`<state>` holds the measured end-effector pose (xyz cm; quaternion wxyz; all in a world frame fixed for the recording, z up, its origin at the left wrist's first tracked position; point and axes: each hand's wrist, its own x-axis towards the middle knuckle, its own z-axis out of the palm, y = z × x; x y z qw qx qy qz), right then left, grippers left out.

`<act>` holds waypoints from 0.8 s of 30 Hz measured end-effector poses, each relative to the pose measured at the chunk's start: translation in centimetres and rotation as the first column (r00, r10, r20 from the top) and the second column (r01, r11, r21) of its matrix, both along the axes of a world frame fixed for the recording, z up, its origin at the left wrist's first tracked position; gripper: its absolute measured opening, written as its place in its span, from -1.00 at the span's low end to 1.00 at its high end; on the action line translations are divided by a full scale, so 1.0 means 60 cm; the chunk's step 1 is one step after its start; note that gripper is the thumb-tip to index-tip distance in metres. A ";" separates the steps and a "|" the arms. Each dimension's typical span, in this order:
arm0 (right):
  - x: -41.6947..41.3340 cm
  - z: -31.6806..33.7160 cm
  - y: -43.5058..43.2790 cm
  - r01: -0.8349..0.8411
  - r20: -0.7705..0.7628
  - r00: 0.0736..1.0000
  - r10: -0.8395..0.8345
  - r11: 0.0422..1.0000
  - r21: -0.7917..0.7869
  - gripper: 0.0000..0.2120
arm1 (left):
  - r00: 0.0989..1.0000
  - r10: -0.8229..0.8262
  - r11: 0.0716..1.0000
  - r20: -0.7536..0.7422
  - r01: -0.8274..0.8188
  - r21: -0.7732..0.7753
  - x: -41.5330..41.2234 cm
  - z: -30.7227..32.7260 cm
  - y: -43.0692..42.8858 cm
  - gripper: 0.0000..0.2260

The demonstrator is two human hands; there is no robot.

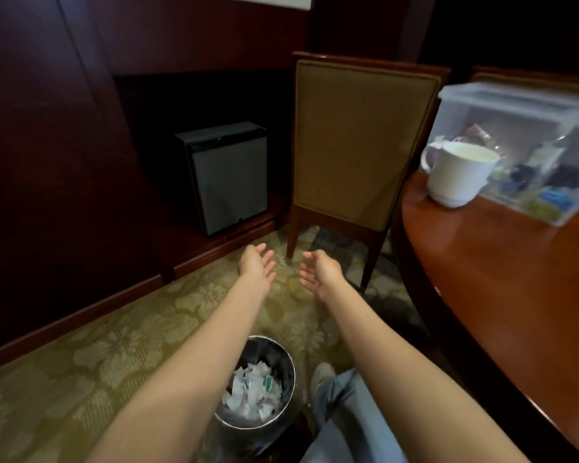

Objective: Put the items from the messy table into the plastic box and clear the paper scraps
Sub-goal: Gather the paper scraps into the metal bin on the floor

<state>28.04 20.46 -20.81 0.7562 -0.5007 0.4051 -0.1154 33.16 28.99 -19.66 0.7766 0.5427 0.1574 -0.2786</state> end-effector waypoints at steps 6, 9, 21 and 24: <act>-0.035 0.120 -0.050 0.017 0.204 0.978 -0.033 0.997 0.077 -0.62 | 0.991 -0.039 0.995 0.132 0.050 -0.084 -0.027 0.100 -0.039 -0.63; -0.064 0.168 -0.080 0.051 0.281 0.958 -0.064 0.997 0.055 -0.61 | 0.982 -0.075 0.989 0.176 0.096 -0.116 -0.051 0.140 -0.064 -0.63; -0.229 0.226 -0.206 0.307 0.329 0.898 -0.294 0.952 0.014 -0.64 | 0.906 -0.353 0.900 0.234 0.397 -0.182 -0.200 0.211 -0.197 -0.62; -0.277 0.228 -0.235 0.371 0.321 0.880 -0.351 0.929 -0.002 -0.63 | 0.880 -0.417 0.871 0.227 0.458 -0.178 -0.239 0.208 -0.232 -0.64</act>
